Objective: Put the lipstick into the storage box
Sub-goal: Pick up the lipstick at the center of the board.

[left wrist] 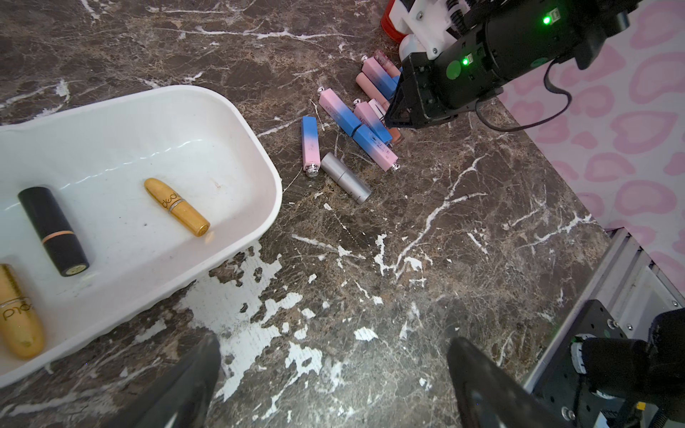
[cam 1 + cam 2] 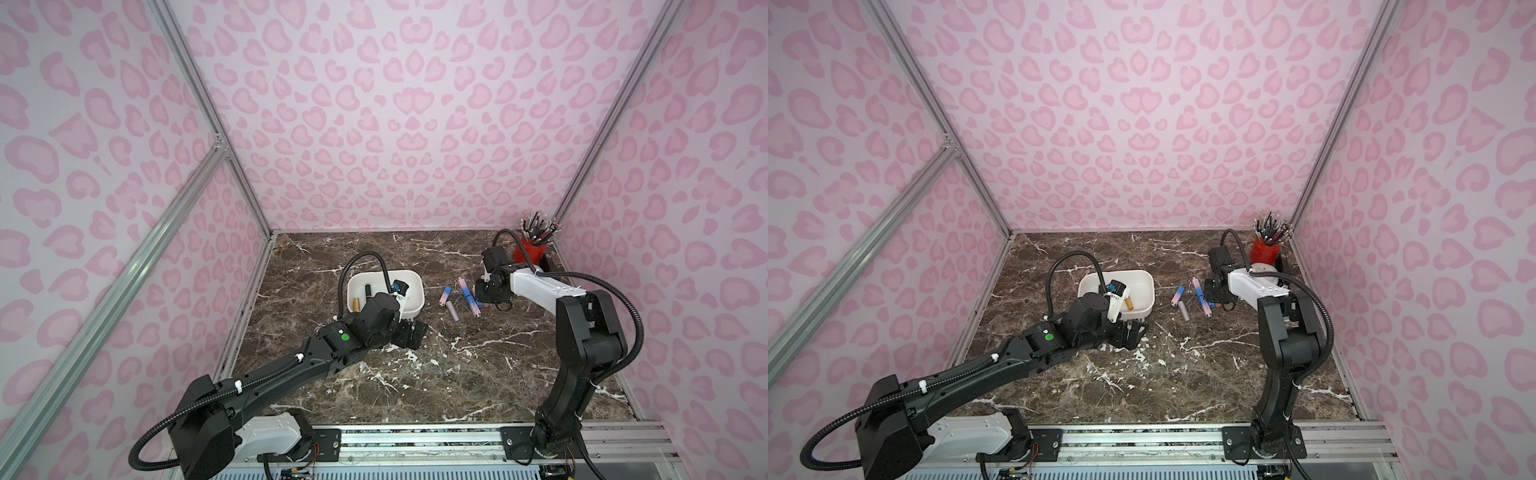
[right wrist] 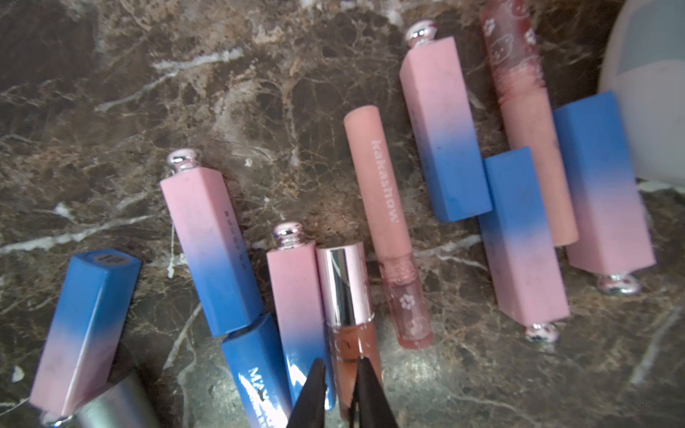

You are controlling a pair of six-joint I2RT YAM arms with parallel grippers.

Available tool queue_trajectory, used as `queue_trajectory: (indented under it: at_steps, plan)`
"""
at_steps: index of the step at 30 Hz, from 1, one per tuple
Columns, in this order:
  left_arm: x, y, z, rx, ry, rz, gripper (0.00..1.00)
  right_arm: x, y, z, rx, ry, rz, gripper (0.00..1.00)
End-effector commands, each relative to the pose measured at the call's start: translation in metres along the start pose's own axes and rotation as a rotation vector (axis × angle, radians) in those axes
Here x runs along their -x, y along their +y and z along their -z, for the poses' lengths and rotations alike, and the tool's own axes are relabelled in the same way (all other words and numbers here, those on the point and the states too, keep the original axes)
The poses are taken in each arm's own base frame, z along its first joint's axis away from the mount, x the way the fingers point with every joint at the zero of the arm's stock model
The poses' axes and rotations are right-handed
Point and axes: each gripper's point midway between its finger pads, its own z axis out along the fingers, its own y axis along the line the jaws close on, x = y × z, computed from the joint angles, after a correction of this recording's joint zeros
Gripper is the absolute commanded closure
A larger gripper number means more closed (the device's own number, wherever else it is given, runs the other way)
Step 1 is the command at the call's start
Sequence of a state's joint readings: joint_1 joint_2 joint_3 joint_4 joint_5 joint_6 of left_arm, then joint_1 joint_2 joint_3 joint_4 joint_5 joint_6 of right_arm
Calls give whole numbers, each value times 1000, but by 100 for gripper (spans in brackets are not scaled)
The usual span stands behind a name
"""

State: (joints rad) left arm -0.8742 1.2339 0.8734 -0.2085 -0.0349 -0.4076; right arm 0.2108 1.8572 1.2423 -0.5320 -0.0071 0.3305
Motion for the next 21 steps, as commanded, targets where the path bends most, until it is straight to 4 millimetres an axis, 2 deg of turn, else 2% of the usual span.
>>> queue_trajectory:
  at_steps: [1, 12, 21]
  plan:
    - [3, 1, 1, 4, -21, -4, 2, -2, -5, -4, -31, 9, 0, 78]
    - [5, 3, 1, 10, -21, -2, 2, -7, -3, -24, -28, 54, 0, 77]
    - [2, 5, -1, 14, -14, 6, 2, -12, -3, -31, -34, 71, 0, 76]
